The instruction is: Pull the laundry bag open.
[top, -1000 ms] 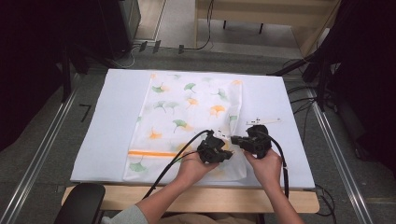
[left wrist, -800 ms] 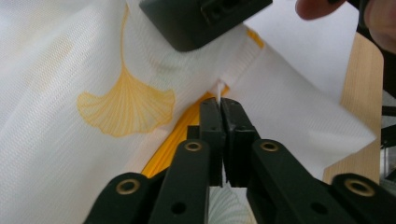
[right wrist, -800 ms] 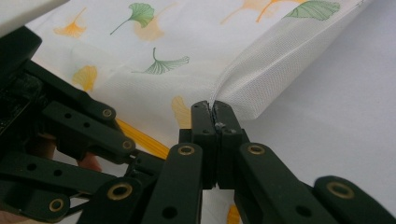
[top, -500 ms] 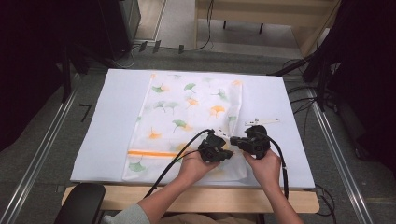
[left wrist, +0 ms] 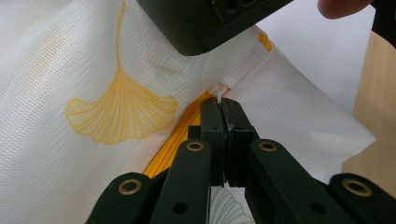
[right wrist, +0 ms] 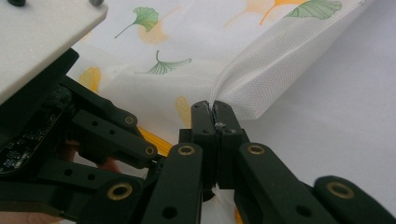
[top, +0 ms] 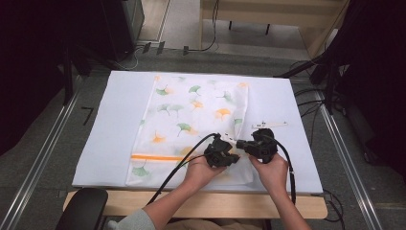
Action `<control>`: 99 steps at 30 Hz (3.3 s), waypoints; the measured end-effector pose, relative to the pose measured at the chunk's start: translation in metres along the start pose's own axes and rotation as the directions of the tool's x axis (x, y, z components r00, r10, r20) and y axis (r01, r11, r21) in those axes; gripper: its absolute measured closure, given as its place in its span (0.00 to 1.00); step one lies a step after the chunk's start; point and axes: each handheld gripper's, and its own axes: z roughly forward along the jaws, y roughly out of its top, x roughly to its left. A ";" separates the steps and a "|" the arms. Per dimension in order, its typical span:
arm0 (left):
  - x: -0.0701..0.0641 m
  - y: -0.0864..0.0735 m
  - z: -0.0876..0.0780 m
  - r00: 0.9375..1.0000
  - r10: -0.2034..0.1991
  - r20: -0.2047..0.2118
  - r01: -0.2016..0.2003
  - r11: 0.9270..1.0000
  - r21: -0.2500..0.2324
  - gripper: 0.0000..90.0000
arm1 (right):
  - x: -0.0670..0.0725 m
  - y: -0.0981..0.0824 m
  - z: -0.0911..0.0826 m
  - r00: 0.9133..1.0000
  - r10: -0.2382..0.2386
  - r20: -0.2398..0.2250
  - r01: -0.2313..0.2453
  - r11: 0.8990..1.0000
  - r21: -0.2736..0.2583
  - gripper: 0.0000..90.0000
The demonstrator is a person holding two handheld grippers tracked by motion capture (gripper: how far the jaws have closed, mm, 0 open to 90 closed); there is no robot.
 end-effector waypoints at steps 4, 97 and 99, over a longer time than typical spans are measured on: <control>0.001 0.000 -0.001 1.000 -0.008 0.014 0.008 1.000 -0.008 1.00 | 0.000 0.000 0.000 1.000 -0.002 0.000 0.002 1.000 0.003 1.00; 0.031 -0.002 -0.033 0.998 -0.039 0.045 0.036 0.996 0.076 1.00 | -0.015 -0.011 -0.016 0.998 0.003 -0.069 0.003 0.996 0.094 0.95; 0.033 -0.003 -0.035 0.997 -0.056 0.060 0.052 0.996 0.068 1.00 | -0.016 -0.011 -0.016 0.998 0.001 -0.070 0.006 0.995 0.097 0.95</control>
